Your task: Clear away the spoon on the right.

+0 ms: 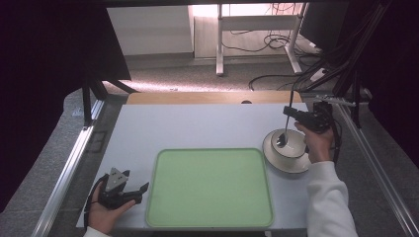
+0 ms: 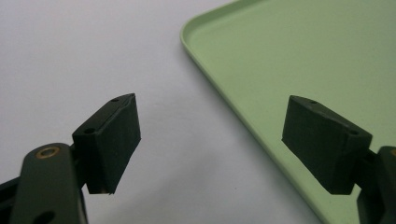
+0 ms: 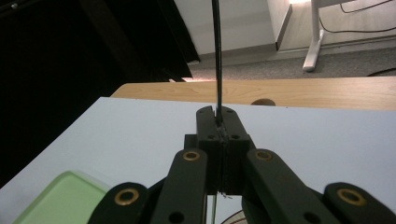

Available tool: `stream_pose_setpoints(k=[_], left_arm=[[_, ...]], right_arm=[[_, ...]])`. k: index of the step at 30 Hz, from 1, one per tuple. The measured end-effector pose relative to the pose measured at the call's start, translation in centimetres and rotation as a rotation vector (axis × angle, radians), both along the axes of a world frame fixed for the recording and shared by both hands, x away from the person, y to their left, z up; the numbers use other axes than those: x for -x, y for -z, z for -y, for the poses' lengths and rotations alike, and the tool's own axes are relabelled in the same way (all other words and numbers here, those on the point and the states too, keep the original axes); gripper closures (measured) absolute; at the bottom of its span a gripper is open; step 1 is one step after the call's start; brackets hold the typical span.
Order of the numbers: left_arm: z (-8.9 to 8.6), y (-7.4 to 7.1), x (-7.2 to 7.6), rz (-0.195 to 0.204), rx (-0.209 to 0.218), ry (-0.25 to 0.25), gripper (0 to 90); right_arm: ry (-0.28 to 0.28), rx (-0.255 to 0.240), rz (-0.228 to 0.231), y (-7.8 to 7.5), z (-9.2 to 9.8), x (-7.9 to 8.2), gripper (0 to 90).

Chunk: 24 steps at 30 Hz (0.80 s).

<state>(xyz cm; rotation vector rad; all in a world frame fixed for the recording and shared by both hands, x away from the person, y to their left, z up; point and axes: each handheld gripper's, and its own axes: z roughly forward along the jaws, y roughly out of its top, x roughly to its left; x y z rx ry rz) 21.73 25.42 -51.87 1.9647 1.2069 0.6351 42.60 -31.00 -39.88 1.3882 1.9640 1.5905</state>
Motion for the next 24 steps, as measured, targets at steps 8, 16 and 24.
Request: stream_pose_setpoints(k=[8,16,24], left_arm=[[-0.1,0.0,0.0,-0.001,0.003,0.000,18.8],[-0.1,0.0,0.1,0.000,0.004,0.003,18.8],[0.0,0.0,-0.1,-0.003,0.006,0.005,18.8]], right_arm=[[-0.026,-0.003,0.016,-0.6,-0.9,0.4,89.3],[-0.053,-0.030,0.024,-1.0,-1.6,0.7,89.2],[-0.077,-0.039,0.022,-1.0,-2.5,1.0,89.2]])
